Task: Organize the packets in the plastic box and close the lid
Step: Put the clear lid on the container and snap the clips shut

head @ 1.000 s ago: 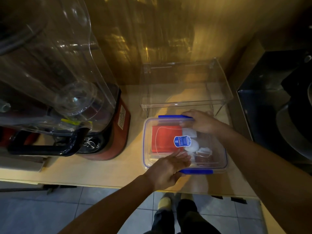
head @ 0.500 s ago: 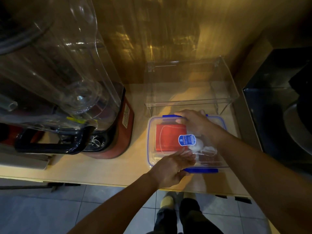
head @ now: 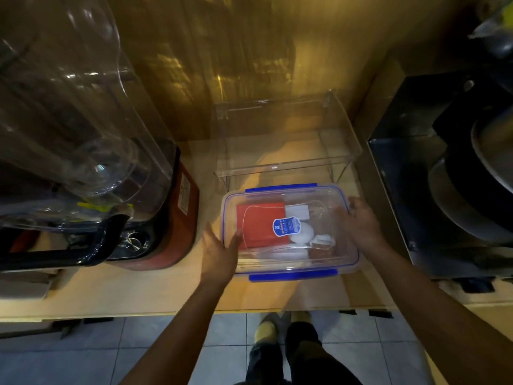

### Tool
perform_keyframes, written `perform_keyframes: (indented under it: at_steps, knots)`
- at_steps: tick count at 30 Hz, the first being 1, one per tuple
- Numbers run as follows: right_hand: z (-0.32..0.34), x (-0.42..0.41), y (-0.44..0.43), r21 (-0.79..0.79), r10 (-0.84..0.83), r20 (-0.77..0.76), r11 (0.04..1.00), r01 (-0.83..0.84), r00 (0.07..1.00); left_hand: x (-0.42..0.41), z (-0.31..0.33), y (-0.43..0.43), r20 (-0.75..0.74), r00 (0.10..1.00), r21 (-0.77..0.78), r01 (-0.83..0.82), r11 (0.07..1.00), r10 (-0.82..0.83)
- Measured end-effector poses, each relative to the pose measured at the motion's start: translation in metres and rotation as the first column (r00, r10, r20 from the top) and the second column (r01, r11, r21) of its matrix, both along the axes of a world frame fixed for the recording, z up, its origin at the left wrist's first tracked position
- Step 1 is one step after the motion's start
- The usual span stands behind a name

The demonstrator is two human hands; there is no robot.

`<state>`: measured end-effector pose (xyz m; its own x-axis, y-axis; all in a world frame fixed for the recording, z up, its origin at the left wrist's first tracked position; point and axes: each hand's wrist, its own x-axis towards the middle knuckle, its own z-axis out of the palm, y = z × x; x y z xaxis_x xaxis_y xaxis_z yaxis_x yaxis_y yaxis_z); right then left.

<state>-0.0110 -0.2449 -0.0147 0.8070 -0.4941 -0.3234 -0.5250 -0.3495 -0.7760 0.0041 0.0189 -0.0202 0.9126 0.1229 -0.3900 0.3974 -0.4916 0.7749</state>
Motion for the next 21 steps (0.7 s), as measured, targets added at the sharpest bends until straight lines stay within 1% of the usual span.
perform_keyframes:
  at_steps: [1,2,5,8,10,13,15,17,19,20,21]
  knots:
    - [0.001,-0.005,0.001,0.114,-0.075,-0.029,0.99,0.078,0.997,0.005,0.003,0.0,-0.098,0.99,-0.134,-0.116,0.984,0.103]
    - [0.001,-0.008,0.001,0.187,-0.116,-0.054,0.974,0.124,0.992,0.011,0.007,0.002,-0.176,0.974,-0.201,-0.174,0.964,0.14]
    - [0.004,-0.01,-0.004,0.238,-0.133,-0.084,0.96,0.149,0.988,0.027,0.016,0.011,-0.229,0.97,-0.175,-0.128,0.976,0.086]
    - [0.017,-0.016,-0.009,0.255,-0.097,-0.108,0.959,0.122,0.989,0.03,0.027,0.022,-0.28,0.959,-0.194,-0.098,0.976,0.041]
    - [0.031,-0.024,-0.013,0.256,-0.037,-0.119,0.964,0.066,0.992,0.027,0.042,0.032,-0.274,0.961,-0.215,-0.028,0.976,-0.033]
    - [0.063,-0.033,-0.019,0.261,0.104,-0.123,0.963,-0.069,0.987,0.02,0.074,0.044,-0.266,0.943,-0.227,0.138,0.964,-0.198]
    - [0.088,-0.035,-0.023,0.274,0.154,-0.069,0.953,-0.13,0.986,0.016,0.098,0.048,-0.227,0.936,-0.283,0.2,0.938,-0.268]
    - [0.11,-0.035,-0.026,0.278,0.182,0.011,0.944,-0.178,0.983,0.014,0.119,0.048,-0.202,0.936,-0.367,0.201,0.908,-0.289]
    - [0.131,-0.032,-0.028,0.271,0.176,0.099,0.942,-0.197,0.979,0.015,0.143,0.046,-0.183,0.947,-0.498,0.142,0.855,-0.264]
    - [0.14,-0.027,-0.029,0.279,0.154,0.146,0.941,-0.19,0.977,0.018,0.155,0.044,-0.151,0.957,-0.557,0.126,0.821,-0.249]
    - [0.148,-0.021,-0.03,0.299,0.121,0.192,0.938,-0.175,0.974,0.023,0.164,0.043,-0.089,0.969,-0.574,0.14,0.807,-0.232]
